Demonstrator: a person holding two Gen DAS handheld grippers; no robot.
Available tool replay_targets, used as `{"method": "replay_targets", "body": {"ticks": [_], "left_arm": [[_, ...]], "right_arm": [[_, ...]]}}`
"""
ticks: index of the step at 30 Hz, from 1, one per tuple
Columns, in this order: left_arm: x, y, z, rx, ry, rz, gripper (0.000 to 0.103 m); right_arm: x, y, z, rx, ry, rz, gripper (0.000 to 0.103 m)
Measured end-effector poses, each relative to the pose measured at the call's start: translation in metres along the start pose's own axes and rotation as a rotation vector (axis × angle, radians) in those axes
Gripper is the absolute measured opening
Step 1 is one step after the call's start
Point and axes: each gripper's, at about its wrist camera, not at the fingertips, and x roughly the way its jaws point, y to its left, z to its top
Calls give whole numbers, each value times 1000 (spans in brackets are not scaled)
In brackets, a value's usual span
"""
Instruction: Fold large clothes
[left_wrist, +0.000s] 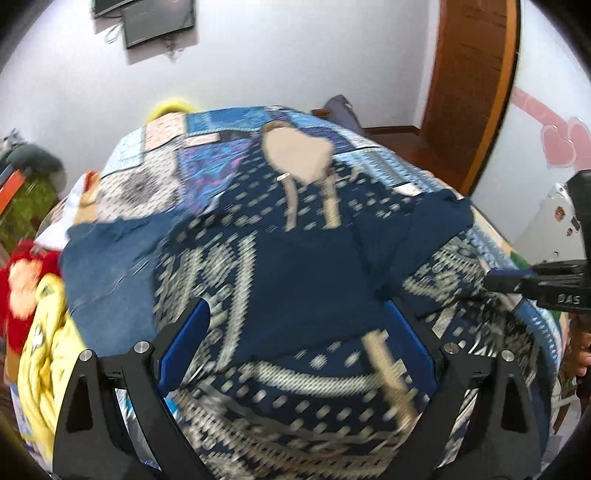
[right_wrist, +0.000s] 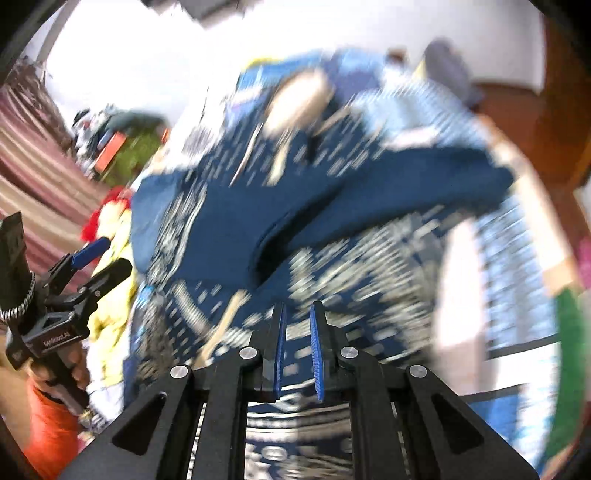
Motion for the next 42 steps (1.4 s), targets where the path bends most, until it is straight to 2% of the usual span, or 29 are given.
{"method": "replay_targets", "body": {"ticks": [4, 8, 14, 18, 21, 22, 23, 24, 25, 26, 28, 32, 35, 39, 41, 42], "left_arm": [[25, -40, 38, 69, 7, -69, 96], [64, -75, 67, 139, 41, -96, 96], [142, -114, 102, 189, 144, -127, 94], [181, -132, 117, 185, 196, -200, 88], [208, -143, 116, 166, 266, -272, 73], [213, -144, 113, 158, 279, -289, 64], [215, -146, 112, 155, 284, -310, 46], [214, -147, 108, 155, 286, -346, 35], [210, -148, 106, 157, 281, -363, 18], [205, -149, 105, 163, 268, -360, 10], [191, -150, 104, 187, 228, -347, 2], [148, -142, 114, 189, 135, -344, 2], [109, -125, 125, 179, 34, -301, 2], [63, -81, 131, 133, -86, -184, 2], [37, -54, 124, 123, -156, -72, 2], [30, -47, 121, 119, -174, -43, 2]], "right_arm": [[-42, -33, 4, -10, -116, -127, 9], [-57, -67, 6, 0, -156, -243, 9], [-41, -102, -1, 50, -130, -273, 9], [-15, -113, -4, 82, -95, -255, 9], [3, -114, -3, 101, -78, -212, 9], [7, -114, -2, 99, -76, -201, 9], [10, -112, 0, 94, -77, -192, 9], [12, -110, 2, 87, -77, -185, 9], [15, -107, 3, 80, -78, -181, 9], [18, -104, 5, 71, -77, -174, 9], [24, -96, 8, 51, -71, -163, 9], [34, -78, 14, 0, -70, -160, 9], [39, -66, 15, -57, -85, -197, 9], [56, -62, 13, -87, -33, -229, 9], [62, -67, 11, -81, -7, -235, 9], [64, -69, 10, -73, 4, -227, 9]]}}
